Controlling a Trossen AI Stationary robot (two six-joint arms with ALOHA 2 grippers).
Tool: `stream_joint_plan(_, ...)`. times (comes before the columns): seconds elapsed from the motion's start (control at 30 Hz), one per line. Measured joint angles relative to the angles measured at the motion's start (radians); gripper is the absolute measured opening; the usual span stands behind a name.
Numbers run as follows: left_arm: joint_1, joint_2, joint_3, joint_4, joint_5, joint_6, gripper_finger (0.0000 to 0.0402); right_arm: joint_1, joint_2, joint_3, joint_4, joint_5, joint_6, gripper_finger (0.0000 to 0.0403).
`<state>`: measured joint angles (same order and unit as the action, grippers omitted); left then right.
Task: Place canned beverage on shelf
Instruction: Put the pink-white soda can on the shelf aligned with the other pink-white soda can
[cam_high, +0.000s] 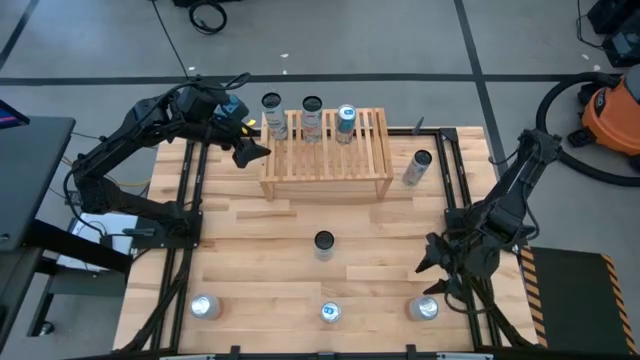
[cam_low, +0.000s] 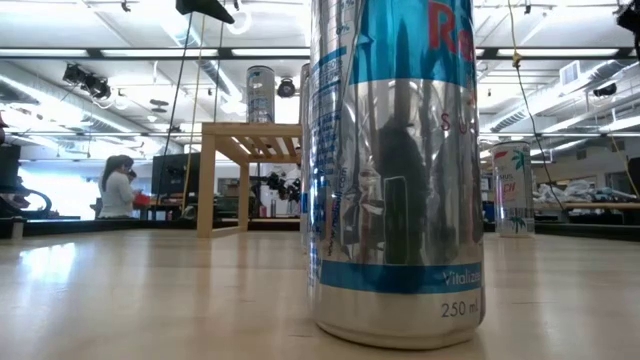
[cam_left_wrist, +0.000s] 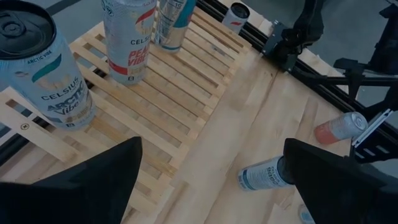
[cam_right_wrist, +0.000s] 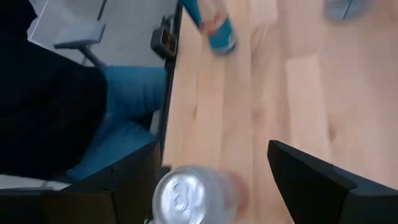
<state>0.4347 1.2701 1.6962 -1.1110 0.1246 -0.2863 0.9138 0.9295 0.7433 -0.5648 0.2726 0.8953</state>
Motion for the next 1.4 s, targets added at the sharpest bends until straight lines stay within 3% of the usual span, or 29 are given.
stream_joint_plan(0.33, 0.000, 0.000, 0.000, 0.000, 0.000, 0.006, 0.0393, 0.021, 0.130, 0.000, 0.024, -0.128, 0.109, 0.0304)
stream_joint_plan(0.53, 0.000, 0.000, 0.000, 0.000, 0.000, -0.043, 0.0393, 0.038, 0.177, 0.000, 0.082, -0.125, 0.110, 0.0304)
stream_joint_plan(1.13, 0.000, 0.000, 0.000, 0.001, 0.000, -0.044, 0.0393, 0.093, 0.197, 0.003, 0.035, -0.110, 0.208, 0.0286)
stream_joint_plan(1.4, 0.000, 0.000, 0.000, 0.062, 0.000, -0.044, 0.0393, 0.090, 0.197, 0.135, -0.111, -0.047, 0.086, 0.0272)
